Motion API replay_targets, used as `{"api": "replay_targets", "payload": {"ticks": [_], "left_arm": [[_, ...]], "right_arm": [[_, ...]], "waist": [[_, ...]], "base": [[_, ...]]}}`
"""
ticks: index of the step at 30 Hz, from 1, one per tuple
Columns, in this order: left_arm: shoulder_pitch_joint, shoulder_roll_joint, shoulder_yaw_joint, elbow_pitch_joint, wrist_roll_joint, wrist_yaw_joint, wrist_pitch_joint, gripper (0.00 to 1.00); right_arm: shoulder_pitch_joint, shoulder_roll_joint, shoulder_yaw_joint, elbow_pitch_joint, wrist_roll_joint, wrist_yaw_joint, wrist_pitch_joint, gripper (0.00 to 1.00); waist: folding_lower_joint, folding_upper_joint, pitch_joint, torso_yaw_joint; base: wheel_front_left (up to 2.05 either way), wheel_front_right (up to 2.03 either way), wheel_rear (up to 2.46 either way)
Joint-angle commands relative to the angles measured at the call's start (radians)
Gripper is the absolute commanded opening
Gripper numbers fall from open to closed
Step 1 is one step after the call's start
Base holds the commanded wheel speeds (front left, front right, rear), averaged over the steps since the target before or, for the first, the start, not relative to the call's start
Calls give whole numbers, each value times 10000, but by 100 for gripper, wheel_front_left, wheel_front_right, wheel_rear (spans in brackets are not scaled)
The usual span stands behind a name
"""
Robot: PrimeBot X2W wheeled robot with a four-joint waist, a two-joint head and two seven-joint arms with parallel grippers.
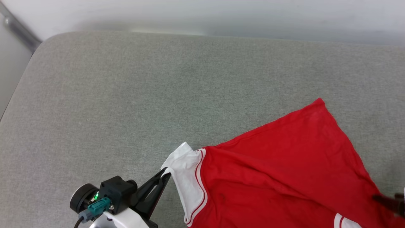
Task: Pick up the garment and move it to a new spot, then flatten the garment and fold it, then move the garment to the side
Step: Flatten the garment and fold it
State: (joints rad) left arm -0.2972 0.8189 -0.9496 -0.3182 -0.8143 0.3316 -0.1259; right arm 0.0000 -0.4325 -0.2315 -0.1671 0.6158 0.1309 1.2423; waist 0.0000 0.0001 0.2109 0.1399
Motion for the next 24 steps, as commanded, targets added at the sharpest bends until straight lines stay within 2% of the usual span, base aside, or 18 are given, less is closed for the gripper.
{"api": "replay_targets", "payload": {"ticks": [1, 6, 9, 16, 19, 24], "left_arm": [[-159, 25, 42, -27, 50, 32, -7, 0], [-336, -10, 26, -210, 208, 29, 34, 0], [-439, -100, 31, -270, 237, 23, 42, 0], [-789, -406, -19, -209, 369, -196, -35, 0], [-987, -617, -69, -169, 442, -310, -62, 0], [-1215, -905, -135, -93, 547, -428, -125, 0]], "right_arm": [[-228, -31, 45, -78, 56, -4, 79, 100], [-1741, -194, 354, -459, 134, -4, 383, 100], [-2797, -32, 651, -314, 7, -4, 492, 100], [-4834, 365, 1354, 870, -913, -2, 673, 100], [-5394, 496, 1350, 1423, -1286, -4, 744, 100], [-5958, 225, 1421, 2117, -1882, -4, 716, 100]], "waist": [[0, -1, 77, 76], [0, -1, 449, 389], [0, -1, 732, 636], [0, -1, 1449, 1333], [0, -1, 1778, 1640], [0, -1, 2253, 1979]], "base": [[0, 0, 0], [0, 0, 0], [0, 0, 0], [0, 0, 0], [0, 0, 0], [0, 0, 0]]}}
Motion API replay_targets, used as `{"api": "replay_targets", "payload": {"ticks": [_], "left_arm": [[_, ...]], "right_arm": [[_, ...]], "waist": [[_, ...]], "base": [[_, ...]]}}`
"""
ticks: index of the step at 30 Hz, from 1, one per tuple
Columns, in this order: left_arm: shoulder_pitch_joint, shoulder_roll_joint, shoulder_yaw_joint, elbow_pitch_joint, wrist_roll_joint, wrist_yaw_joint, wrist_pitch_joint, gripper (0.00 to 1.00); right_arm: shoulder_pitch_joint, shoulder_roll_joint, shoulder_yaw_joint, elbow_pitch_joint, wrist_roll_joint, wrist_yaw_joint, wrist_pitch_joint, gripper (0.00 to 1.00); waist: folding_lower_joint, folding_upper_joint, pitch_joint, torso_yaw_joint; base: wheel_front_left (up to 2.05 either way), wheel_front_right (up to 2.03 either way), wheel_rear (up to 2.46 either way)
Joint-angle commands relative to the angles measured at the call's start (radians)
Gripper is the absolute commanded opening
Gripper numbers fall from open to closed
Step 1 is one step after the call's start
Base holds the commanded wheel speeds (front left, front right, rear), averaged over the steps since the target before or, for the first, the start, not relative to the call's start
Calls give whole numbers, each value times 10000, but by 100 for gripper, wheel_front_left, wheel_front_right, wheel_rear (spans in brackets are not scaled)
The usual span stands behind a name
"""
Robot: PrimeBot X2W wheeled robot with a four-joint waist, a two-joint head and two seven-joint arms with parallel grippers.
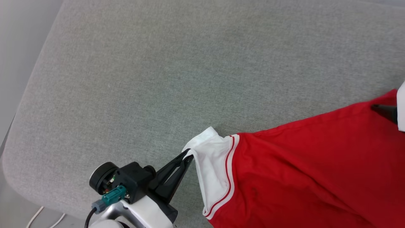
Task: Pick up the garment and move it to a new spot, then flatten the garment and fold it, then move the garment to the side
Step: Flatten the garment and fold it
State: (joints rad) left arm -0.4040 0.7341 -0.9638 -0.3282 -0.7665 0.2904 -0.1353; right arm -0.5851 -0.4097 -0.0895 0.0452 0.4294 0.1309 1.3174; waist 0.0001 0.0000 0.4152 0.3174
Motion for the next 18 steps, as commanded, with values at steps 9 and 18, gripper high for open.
{"api": "replay_targets", "payload": {"ticks": [9, 18], "left_arm": [[-397, -364, -45, 253, 94, -239, -160, 0], [-530, -398, -25, 392, 84, -299, -181, 0]], "right_arm": [[49, -124, 82, 933, -91, -4, -128, 100], [1186, -212, 586, 1260, 219, -2, 389, 0]], "waist": [[-1, 0, 812, 579], [-1, 0, 841, 657]], "base": [[0, 0, 0], [0, 0, 0]]}}
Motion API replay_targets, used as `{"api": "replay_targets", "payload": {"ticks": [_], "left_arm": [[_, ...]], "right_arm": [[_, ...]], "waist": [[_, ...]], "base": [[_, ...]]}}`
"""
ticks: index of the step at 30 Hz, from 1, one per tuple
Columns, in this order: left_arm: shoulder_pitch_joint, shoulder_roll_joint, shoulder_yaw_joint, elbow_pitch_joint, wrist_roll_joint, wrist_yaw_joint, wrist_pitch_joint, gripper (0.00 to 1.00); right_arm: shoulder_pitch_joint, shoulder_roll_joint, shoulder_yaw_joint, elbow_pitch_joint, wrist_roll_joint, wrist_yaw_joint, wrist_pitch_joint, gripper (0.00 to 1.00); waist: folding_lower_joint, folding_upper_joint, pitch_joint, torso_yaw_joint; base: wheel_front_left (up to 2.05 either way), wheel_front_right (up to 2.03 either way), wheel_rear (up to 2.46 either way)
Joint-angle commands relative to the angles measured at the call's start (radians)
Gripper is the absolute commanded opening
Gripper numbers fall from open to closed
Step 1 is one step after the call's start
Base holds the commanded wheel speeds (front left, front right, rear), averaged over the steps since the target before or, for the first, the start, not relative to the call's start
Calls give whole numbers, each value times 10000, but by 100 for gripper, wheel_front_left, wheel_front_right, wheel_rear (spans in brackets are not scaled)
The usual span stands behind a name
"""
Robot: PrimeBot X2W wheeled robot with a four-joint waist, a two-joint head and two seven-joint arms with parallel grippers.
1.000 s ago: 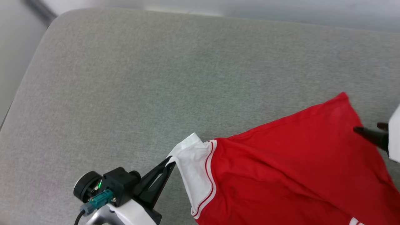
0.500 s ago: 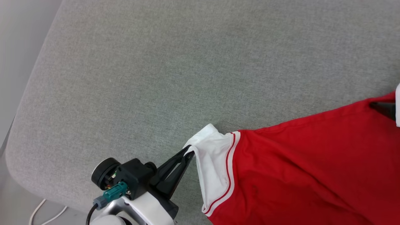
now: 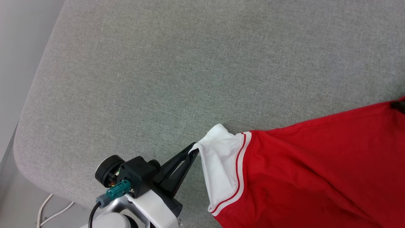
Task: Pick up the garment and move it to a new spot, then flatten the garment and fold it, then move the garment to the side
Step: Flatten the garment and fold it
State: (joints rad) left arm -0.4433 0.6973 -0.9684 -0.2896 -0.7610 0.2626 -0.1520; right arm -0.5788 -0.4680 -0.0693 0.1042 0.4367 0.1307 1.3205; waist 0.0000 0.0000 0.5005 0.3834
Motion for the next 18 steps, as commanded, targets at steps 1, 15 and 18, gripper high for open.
{"api": "replay_targets", "payload": {"ticks": [1, 15, 18], "left_arm": [[-134, -19, 22, 23, 24, -21, -13, 0], [-196, 410, 367, -141, 12, 230, -113, 0], [-221, 534, 453, -241, 19, 305, -67, 0]], "right_arm": [[1114, 370, 348, 692, 132, 0, 309, 0], [203, 119, 243, 255, 550, -2, -1759, 0], [139, 58, 226, 163, 742, -2, -2033, 0]], "waist": [[0, 0, -50, -13], [0, 0, -1474, -769], [0, 0, -1762, -932]], "base": [[0, 0, 0], [0, 0, 0], [0, 0, 0]]}}
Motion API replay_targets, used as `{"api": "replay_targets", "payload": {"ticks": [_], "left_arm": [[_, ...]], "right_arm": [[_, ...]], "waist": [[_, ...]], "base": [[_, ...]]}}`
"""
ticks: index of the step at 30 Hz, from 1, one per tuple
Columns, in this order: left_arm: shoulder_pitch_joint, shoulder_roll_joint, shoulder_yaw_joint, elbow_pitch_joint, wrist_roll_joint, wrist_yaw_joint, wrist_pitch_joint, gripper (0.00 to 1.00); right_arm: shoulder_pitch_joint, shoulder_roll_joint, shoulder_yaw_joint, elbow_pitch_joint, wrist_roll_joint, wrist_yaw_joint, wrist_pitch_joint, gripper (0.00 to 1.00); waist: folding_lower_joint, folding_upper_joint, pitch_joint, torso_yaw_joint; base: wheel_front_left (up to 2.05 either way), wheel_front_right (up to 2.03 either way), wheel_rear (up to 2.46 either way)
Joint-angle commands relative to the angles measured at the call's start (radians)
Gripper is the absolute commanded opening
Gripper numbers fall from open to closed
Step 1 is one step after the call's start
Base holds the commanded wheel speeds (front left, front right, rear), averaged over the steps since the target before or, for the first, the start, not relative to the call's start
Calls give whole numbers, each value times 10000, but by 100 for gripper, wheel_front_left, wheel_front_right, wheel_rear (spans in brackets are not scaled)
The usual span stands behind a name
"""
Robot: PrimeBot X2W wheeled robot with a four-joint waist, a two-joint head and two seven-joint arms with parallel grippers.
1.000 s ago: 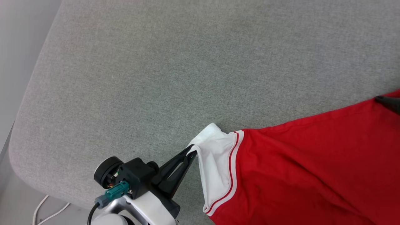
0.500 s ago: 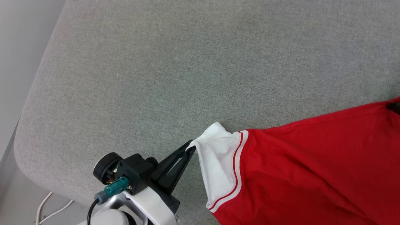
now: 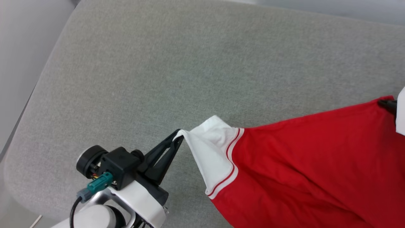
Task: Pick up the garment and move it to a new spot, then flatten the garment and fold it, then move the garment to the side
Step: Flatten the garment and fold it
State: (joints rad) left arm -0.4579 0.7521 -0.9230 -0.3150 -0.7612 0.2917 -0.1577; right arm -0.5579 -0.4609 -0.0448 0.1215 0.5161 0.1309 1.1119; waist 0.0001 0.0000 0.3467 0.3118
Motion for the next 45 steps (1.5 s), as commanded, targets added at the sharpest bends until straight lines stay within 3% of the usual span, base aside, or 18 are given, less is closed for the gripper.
{"api": "replay_targets", "payload": {"ticks": [1, 9, 18, 35, 45], "left_arm": [[-97, 55, 49, -31, 13, 42, 1, 0], [-471, 635, 763, -834, -94, 494, 137, 0], [-1496, 944, 1750, -1508, -189, 763, 276, 0], [-2973, 1297, 4070, -1705, -525, 1381, -478, 0], [-4438, 1687, 4980, -1260, -632, 1266, -162, 0]], "right_arm": [[-62, -74, 3, -72, 38, -4, -85, 0], [-139, -295, -241, -1136, 709, -4, -1062, 0], [-535, -429, -341, -2533, 1193, -4, -1386, 0], [-1518, -535, -236, -4087, 1559, -4, -2385, 0], [-2402, -571, -253, -4427, 1480, -4, -2948, 0]], "waist": [[-1, 0, -386, -302], [-1, 0, -1589, -1149], [-1, 0, -2317, -1894], [-1, 0, -2326, -2982], [-1, 0, -1413, -3376]], "base": [[0, 0, 0], [0, 0, 0], [0, 0, 0], [0, 0, 0], [0, 0, 0]]}}
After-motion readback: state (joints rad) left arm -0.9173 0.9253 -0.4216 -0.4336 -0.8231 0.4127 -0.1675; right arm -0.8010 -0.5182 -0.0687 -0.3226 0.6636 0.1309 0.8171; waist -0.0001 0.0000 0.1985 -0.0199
